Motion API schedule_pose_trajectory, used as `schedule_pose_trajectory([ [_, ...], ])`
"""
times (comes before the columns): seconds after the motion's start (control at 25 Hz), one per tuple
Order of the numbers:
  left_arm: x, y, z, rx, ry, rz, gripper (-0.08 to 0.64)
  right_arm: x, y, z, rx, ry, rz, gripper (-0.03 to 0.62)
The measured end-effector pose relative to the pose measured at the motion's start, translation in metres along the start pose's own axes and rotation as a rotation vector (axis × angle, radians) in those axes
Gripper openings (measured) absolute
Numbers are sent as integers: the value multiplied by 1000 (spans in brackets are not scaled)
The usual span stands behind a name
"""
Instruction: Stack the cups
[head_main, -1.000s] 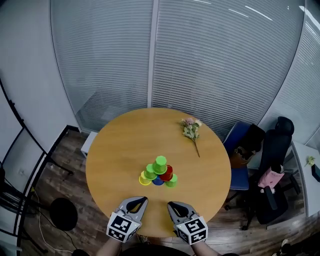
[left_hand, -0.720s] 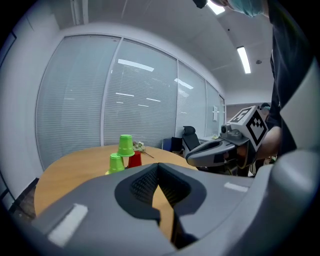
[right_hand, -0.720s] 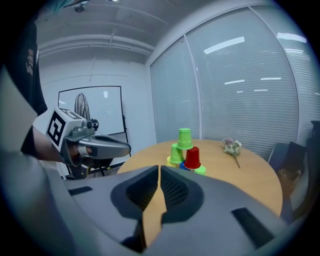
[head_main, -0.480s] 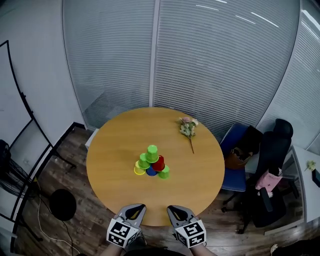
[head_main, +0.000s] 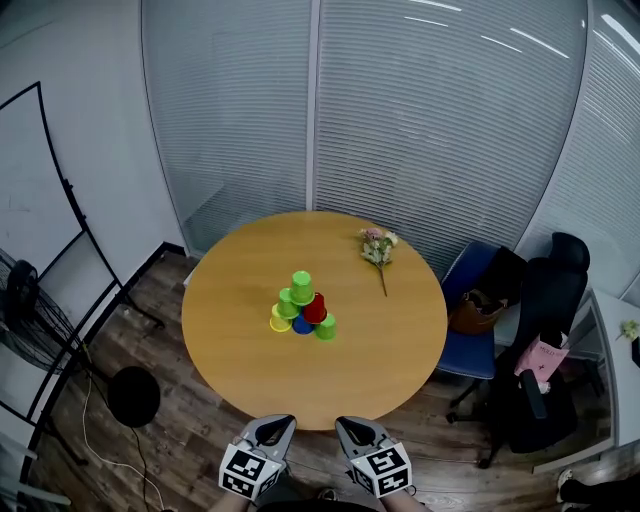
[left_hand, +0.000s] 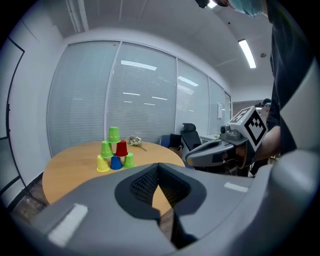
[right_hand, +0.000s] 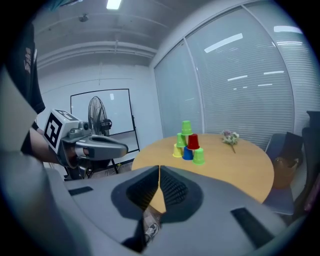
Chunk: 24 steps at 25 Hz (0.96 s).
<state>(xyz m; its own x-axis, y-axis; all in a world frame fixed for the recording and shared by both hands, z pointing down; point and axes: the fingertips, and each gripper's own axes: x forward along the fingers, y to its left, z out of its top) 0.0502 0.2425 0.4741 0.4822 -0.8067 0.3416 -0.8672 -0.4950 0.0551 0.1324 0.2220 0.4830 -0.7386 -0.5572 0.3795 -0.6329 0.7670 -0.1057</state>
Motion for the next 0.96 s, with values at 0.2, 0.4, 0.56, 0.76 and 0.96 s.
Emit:
schedule_pose_trajectory([
  [0.2, -6, -17, -14, 30, -5, 24, 11, -15, 7, -13, -11, 6, 28, 15],
  [0.4, -9, -32, -17, 31, -14, 41, 11, -25, 7, -20, -10, -5, 12, 15],
  [0.56, -10, -40, -21, 22, -10, 46, 11, -26, 11, -24, -12, -9, 19, 15],
  [0.76, -10, -39, -24, 16, -20, 63, 11, -27, 14, -21, -28, -15, 29, 15],
  [0.96, -13, -36, -25, 22, -24, 72, 11, -26, 16, -21, -29, -14, 28, 15],
])
